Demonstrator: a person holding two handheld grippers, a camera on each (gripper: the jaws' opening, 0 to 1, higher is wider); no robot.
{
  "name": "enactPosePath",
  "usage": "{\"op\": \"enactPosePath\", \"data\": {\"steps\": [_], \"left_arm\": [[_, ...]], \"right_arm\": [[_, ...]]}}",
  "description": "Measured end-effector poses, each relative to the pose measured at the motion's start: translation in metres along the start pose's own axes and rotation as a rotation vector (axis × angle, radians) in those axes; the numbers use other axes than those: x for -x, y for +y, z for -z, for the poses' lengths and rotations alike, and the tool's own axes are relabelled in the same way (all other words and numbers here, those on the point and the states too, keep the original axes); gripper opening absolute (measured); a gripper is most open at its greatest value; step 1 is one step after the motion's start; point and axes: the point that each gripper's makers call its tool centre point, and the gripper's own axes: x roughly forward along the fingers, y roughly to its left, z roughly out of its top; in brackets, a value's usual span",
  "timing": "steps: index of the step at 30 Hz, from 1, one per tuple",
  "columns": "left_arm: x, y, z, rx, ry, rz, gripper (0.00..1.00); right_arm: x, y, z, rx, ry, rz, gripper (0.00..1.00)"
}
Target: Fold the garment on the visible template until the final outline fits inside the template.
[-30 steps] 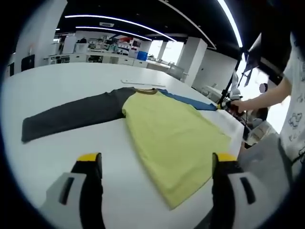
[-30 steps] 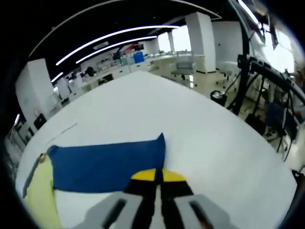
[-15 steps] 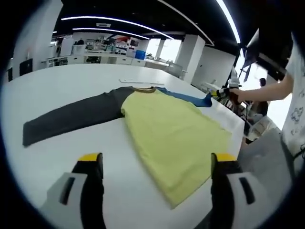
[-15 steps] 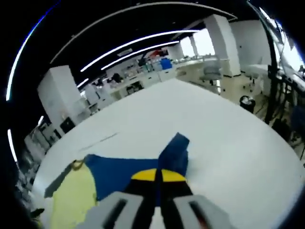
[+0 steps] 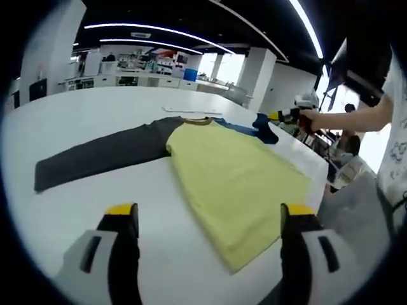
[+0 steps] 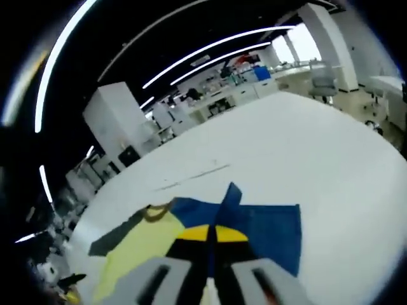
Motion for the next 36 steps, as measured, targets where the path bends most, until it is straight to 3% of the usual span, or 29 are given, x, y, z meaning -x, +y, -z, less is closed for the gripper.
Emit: {"op": "enactPosePath", "data": {"steps": [6, 19, 28, 36], "left_arm": [[-0.001, 0.002, 0.006, -0.019, 0.026, 0.002, 0.89], [-0.003, 0.002, 0.009, -0.031, 0.046, -0.001, 0.89], [-0.005, 0.002, 0.014, -0.030, 0.058, 0.008, 0.87], [-0.005, 0.001, 0.017, -0.025, 0.066, 0.013, 0.86]], "right_arm": [[-0.018, 0.038, -0.004, -0.025, -0.007, -0.080, 0.00], [-0.055, 0.120, 0.006, -0.016, 0.017, -0.221, 0.00], [-0.079, 0.176, 0.026, -0.010, 0.062, -0.303, 0.00], [-0.096, 0.211, 0.042, 0.010, 0.090, -0.345, 0.00]]}}
